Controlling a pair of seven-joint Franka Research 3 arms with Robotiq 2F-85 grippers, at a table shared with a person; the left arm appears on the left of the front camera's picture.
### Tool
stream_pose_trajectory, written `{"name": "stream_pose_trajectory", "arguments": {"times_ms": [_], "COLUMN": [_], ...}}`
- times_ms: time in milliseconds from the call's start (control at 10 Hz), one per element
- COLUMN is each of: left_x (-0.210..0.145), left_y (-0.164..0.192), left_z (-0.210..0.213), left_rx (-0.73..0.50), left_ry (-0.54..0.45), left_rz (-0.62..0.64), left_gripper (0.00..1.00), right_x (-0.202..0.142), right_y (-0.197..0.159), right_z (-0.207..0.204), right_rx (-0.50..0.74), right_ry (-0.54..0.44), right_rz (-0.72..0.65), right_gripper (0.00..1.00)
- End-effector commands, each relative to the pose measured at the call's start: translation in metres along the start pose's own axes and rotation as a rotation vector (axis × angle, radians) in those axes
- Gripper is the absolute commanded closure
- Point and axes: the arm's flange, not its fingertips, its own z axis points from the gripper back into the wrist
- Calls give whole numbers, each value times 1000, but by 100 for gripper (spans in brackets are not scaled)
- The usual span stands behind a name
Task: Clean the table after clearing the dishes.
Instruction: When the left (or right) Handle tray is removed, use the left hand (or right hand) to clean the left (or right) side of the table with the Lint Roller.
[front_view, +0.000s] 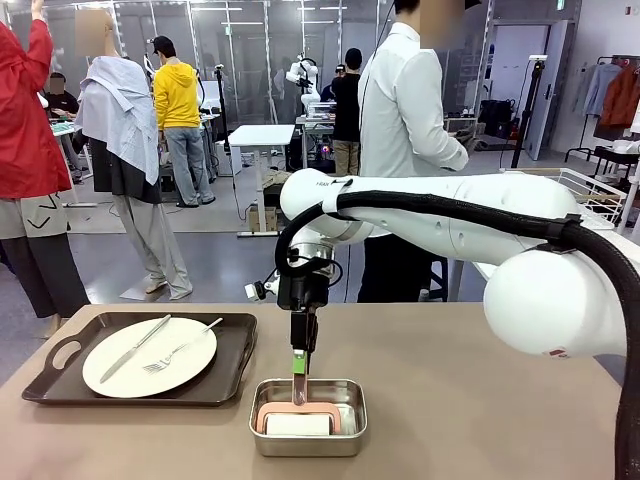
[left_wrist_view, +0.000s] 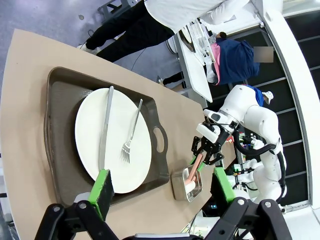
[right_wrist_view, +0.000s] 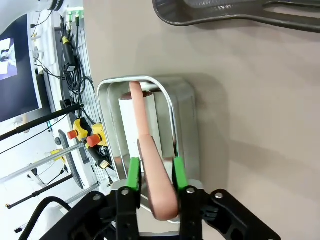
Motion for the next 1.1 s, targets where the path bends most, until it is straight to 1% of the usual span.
{"name": "stream_pose_trajectory", "arguments": {"times_ms": [0, 100, 200, 400, 500, 600, 700, 800, 1000], "left_x": [0, 0, 0, 0, 0, 0, 0, 0, 0], "left_y": [-1, -1, -1, -1, -1, -1, -1, -1, -1], "left_z": [3, 3, 3, 3, 3, 3, 3, 3, 3], "left_rx": [-14, -14, -14, -14, -14, -14, -14, -14, -14], "left_ry": [1, 1, 1, 1, 1, 1, 1, 1, 1], "left_rz": [-10, -10, -10, -10, -10, -10, -10, -10, -10], "left_gripper": [0, 0, 0, 0, 0, 0, 0, 0, 0], "right_x": [13, 12, 12, 9, 1, -25, -65, -112, -212], "right_y": [0, 1, 3, 11, 23, 47, 72, 88, 101], "right_z": [7, 8, 9, 13, 20, 33, 43, 49, 41], "right_rx": [-6, -9, -11, -28, -66, -151, -182, -230, -196], "right_ry": [31, 33, 31, 19, -29, -131, -263, -418, -706], "right_rz": [-22, -27, -31, -46, -95, -249, -332, -454, -639], "right_gripper": [85, 94, 100, 100, 97, 95, 95, 95, 95]}}
